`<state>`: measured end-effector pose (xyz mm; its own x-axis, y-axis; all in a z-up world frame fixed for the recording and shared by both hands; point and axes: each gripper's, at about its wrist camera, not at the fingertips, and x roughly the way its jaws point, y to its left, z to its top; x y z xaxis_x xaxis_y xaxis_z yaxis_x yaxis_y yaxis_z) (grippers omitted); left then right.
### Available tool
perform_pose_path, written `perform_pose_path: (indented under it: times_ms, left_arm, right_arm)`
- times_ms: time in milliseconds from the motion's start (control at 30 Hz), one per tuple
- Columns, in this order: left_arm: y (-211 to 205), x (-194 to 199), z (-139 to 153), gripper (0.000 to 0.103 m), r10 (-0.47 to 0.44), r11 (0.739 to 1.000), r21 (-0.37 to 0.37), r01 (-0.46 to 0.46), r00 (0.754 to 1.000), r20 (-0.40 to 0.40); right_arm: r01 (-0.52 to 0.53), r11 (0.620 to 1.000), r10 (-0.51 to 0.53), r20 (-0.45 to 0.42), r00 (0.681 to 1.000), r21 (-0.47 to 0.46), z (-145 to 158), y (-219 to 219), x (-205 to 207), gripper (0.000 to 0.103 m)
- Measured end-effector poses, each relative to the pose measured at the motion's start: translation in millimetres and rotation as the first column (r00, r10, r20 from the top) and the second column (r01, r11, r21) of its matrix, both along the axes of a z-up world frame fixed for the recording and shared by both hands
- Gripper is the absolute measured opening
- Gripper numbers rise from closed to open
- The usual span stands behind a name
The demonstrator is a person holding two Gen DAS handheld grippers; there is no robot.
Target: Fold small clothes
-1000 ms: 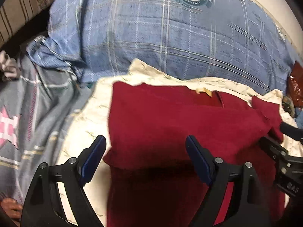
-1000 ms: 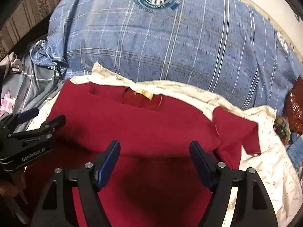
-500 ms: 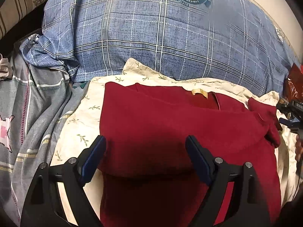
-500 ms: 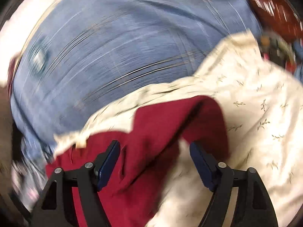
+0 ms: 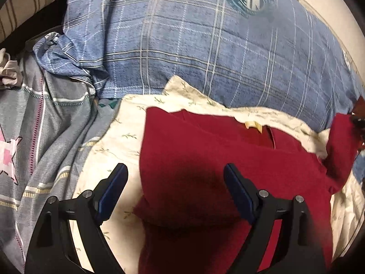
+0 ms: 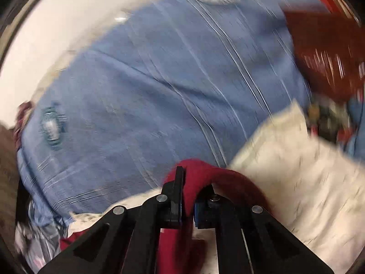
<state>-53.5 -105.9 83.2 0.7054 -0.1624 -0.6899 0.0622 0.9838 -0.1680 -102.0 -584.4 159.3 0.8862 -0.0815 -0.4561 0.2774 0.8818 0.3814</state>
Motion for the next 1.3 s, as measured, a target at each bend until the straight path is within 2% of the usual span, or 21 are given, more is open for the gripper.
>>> perform_pose_path:
  times_ms: [100,200,300,333,367,433,467,500,567,600,633,733,833,900,933,967,1000,1033,1100,1200,1300]
  left_arm:
    - [12.4,-1.5,6.1,0.086,0.031,0.999,-0.022,-0.031,0.999,0.018]
    - [28.4,-2.0,8.6,0.086,0.075,0.996,-0.047,-0.074,0.997,0.02]
    - [38.4,1.2,6.1,0.086,0.104,0.993,-0.059,-0.104,0.995,0.005]
    - [40.1,1.9,5.9,0.086,0.108,0.992,-0.062,-0.108,0.994,0.003]
    - [40.9,1.8,6.5,0.086,0.116,0.991,-0.074,-0.116,0.993,0.007]
    - [42.5,-0.4,8.9,0.086,0.115,0.99,-0.08,-0.114,0.993,0.016]
    - [42.4,-0.5,9.4,0.086,0.113,0.991,-0.08,-0.112,0.993,0.017]
    - [41.9,-0.5,9.4,0.086,0.108,0.991,-0.08,-0.107,0.994,0.015]
    - [41.5,0.8,10.0,0.086,0.1,0.991,-0.088,-0.099,0.995,0.011]
    - [40.9,1.3,10.6,0.086,0.099,0.991,-0.092,-0.098,0.995,0.012]
    - [40.1,1.7,11.2,0.086,0.098,0.991,-0.094,-0.096,0.995,0.013]
    - [38.4,1.7,11.0,0.086,0.095,0.992,-0.091,-0.093,0.995,0.017]
    - [41.8,2.5,9.1,0.086,0.106,0.991,-0.088,-0.105,0.994,0.01]
    - [46.2,4.2,9.0,0.086,0.118,0.988,-0.098,-0.117,0.993,0.006]
    - [47.8,4.8,9.3,0.086,0.123,0.987,-0.101,-0.121,0.992,0.006]
    - [49.2,5.3,10.0,0.086,0.127,0.987,-0.104,-0.125,0.992,0.008]
    - [50.5,5.2,11.5,0.086,0.129,0.986,-0.105,-0.127,0.992,0.012]
    - [52.4,4.7,13.4,0.086,0.131,0.986,-0.107,-0.128,0.991,0.018]
    - [58.2,3.2,17.1,0.086,0.145,0.984,-0.112,-0.141,0.989,0.032]
    - [69.1,3.2,19.3,0.086,0.179,0.976,-0.132,-0.172,0.983,0.041]
    - [74.5,3.5,16.8,0.086,0.193,0.972,-0.147,-0.185,0.981,0.037]
  right_arm:
    - [-0.163,0.985,0.164,0.018,0.986,-0.065,29.2,53.1,-2.7,0.006]
    - [-0.341,0.925,0.343,-0.021,0.939,-0.167,28.1,135.8,1.5,0.008]
    - [-0.526,0.832,0.512,-0.119,0.851,-0.179,-12.6,218.4,13.6,0.012]
    - [-0.578,0.798,0.552,-0.177,0.815,-0.174,-32.4,243.5,16.4,0.019]
    - [-0.641,0.752,0.593,-0.271,0.758,-0.15,-60.4,270.7,23.0,0.024]
    - [-0.687,0.719,0.617,-0.359,0.701,-0.105,-88.8,288.4,29.2,0.026]
    - [-0.694,0.714,0.622,-0.37,0.69,-0.093,-97.5,290.3,25.0,0.031]
    - [-0.692,0.716,0.622,-0.365,0.693,-0.093,-97.0,285.2,20.5,0.035]
    - [-0.657,0.747,0.598,-0.325,0.733,-0.105,-89.7,268.6,9.8,0.063]
    - [-0.64,0.761,0.59,-0.3,0.75,-0.104,-85.1,261.6,8.8,0.068]
    - [-0.623,0.776,0.582,-0.269,0.768,-0.097,-80.4,253.8,8.2,0.068]
    - [-0.618,0.782,0.581,-0.263,0.77,-0.083,-77.5,252.5,16.9,0.068]
    - [-0.608,0.778,0.554,-0.286,0.782,-0.156,-82.0,274.6,34.0,0.067]
    - [-0.568,0.793,0.494,-0.313,0.811,-0.22,-87.6,282.9,47.9,0.064]
    - [-0.558,0.799,0.484,-0.311,0.818,-0.226,-89.5,284.1,56.3,0.049]
    - [-0.548,0.81,0.475,-0.311,0.823,-0.212,-91.7,282.1,67.4,0.018]
    - [-0.548,0.814,0.474,-0.326,0.818,-0.191,-93.2,279.2,74.1,0.005]
    - [-0.551,0.819,0.479,-0.337,0.81,-0.161,-93.6,276.7,80.0,0.006]
    - [-0.563,0.819,0.515,-0.292,0.806,-0.109,-84.9,274.9,75.6,0.006]
    - [-0.619,0.776,0.585,-0.23,0.778,-0.123,-73.0,299.0,57.1,0.006]
    - [-0.715,0.691,0.681,-0.234,0.694,-0.112,-86.3,341.7,42.8,0.007]
